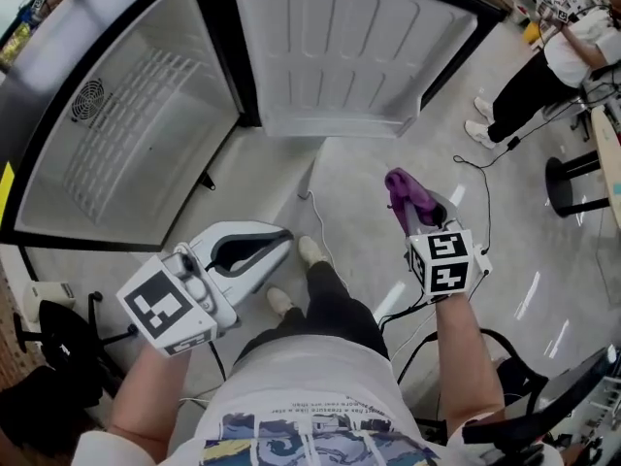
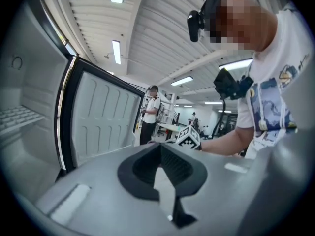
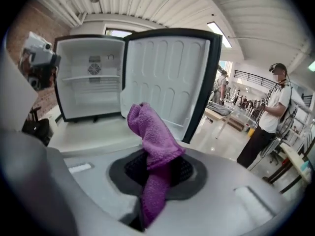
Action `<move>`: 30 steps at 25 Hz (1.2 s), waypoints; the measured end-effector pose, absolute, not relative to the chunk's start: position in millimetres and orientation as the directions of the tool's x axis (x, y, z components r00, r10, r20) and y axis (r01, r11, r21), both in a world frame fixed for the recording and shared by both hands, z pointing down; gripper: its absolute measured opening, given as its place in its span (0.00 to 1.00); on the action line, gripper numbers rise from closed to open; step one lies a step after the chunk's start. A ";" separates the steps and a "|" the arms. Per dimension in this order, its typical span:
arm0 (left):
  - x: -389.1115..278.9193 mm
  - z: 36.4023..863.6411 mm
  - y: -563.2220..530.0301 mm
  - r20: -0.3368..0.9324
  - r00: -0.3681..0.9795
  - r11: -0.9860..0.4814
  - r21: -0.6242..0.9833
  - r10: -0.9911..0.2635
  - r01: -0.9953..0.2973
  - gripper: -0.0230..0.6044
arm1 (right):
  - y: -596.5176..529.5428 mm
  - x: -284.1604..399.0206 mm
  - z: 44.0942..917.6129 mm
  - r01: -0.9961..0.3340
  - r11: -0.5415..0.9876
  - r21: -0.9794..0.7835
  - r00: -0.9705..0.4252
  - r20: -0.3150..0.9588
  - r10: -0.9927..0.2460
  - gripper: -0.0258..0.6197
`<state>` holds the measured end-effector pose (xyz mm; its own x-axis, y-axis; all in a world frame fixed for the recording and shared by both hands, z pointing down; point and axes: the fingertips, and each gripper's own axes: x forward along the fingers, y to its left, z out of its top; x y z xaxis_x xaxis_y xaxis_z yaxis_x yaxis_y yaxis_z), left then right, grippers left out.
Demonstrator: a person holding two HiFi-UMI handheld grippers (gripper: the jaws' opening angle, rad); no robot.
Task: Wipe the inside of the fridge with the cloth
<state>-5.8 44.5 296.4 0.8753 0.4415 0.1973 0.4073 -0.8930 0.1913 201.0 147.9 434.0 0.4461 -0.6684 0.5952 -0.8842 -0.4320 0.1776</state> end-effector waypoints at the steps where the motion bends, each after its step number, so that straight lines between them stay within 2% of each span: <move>1: -12.7 297.8 48.2 0.187 0.878 -0.893 0.198 0.440 0.405 0.05 | 148.1 188.0 425.2 -0.893 -0.421 0.158 0.429 0.582 -0.691 0.13; 7: -49.3 307.8 49.3 0.184 0.919 -0.928 0.202 0.350 0.313 0.05 | 143.2 126.2 382.8 -0.952 -0.285 0.110 0.298 0.537 -0.789 0.13; 14: -86.0 314.1 69.3 0.224 0.954 -0.971 0.176 0.198 0.161 0.05 | 145.3 86.8 355.6 -0.989 -0.100 0.109 0.141 0.481 -0.865 0.13; 19: -81.0 313.3 118.8 0.209 0.973 -0.980 0.191 0.102 0.062 0.05 | 178.9 82.4 350.4 -0.994 0.024 0.105 0.026 0.459 -0.888 0.13; 30: -70.5 301.9 250.1 0.234 0.971 -0.988 0.129 -0.053 -0.085 0.05 | 287.3 89.8 341.2 -0.986 0.162 0.051 -0.128 0.404 -0.906 0.13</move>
